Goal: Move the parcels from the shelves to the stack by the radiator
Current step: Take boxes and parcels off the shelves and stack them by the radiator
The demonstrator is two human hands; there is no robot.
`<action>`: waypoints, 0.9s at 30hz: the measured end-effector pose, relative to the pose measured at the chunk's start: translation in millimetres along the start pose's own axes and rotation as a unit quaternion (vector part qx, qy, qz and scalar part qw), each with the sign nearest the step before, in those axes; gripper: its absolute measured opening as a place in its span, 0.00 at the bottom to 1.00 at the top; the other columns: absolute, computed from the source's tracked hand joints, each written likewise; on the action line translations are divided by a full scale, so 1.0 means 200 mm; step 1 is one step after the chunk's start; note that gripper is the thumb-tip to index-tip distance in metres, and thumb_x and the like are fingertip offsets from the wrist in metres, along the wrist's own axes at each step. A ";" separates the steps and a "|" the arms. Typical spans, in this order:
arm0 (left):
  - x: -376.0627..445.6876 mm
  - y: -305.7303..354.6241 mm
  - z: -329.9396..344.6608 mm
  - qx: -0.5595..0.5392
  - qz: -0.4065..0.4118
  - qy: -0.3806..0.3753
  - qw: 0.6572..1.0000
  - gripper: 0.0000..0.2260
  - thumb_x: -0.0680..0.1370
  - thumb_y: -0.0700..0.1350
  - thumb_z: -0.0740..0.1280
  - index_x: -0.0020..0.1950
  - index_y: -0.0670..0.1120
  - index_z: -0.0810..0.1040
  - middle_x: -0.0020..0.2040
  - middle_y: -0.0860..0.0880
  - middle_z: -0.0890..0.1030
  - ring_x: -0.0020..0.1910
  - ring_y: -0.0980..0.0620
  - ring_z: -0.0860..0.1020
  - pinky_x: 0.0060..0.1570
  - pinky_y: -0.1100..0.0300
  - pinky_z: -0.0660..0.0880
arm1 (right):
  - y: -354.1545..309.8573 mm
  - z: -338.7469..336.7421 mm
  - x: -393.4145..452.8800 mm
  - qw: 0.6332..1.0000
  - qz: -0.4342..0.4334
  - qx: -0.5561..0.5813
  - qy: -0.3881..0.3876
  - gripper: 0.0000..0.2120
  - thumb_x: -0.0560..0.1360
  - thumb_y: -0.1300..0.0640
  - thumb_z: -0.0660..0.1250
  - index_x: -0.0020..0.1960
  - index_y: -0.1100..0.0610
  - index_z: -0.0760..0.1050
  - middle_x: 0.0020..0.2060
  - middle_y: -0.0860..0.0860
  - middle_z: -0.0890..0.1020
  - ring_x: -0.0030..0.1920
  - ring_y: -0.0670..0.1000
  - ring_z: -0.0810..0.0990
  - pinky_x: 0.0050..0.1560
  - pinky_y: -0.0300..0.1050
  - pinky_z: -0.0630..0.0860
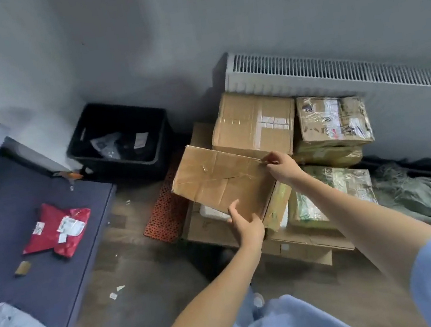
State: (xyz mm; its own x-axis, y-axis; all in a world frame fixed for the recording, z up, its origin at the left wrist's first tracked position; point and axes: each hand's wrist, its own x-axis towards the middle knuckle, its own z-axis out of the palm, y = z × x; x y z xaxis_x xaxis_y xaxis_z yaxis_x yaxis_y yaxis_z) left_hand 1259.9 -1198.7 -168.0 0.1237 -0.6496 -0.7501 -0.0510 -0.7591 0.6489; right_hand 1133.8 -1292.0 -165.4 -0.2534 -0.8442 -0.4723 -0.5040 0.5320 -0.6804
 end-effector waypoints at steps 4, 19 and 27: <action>0.18 0.06 0.18 0.062 -0.026 -0.064 0.996 0.20 0.79 0.39 0.61 0.69 0.55 0.63 0.67 0.46 0.64 0.58 0.48 0.71 0.56 0.57 0.75 | 0.09 -0.08 0.23 0.999 0.035 -0.033 -0.007 0.16 0.73 0.67 0.58 0.59 0.63 0.74 0.56 0.59 0.78 0.55 0.55 0.76 0.49 0.43 0.70; 0.91 0.26 -0.15 0.413 0.048 0.019 0.909 0.30 0.78 0.44 0.64 0.76 0.53 0.55 0.77 0.46 0.51 0.75 0.41 0.53 0.72 0.46 0.59 | 0.57 -0.04 0.34 0.919 0.377 0.100 0.063 0.33 0.77 0.58 0.62 0.75 0.66 0.50 0.70 0.63 0.65 0.66 0.62 0.70 0.63 0.51 0.69; 0.88 0.22 -0.04 0.263 -0.067 -0.069 0.960 0.32 0.76 0.47 0.68 0.75 0.50 0.56 0.71 0.45 0.66 0.68 0.43 0.68 0.62 0.49 0.67 | 0.80 -0.13 0.30 0.895 0.405 0.186 0.018 0.26 0.77 0.54 0.62 0.71 0.63 0.61 0.69 0.59 0.68 0.68 0.61 0.67 0.65 0.53 0.67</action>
State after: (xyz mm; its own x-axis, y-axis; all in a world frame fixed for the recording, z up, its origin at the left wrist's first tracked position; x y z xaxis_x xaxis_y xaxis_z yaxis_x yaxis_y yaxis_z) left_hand 1286.7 -1345.4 -270.7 0.0336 -0.5159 -0.8560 -0.5424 -0.7288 0.4179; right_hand 1016.6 -1259.7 -288.1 -0.4417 -0.1690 -0.8811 0.1657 0.9498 -0.2652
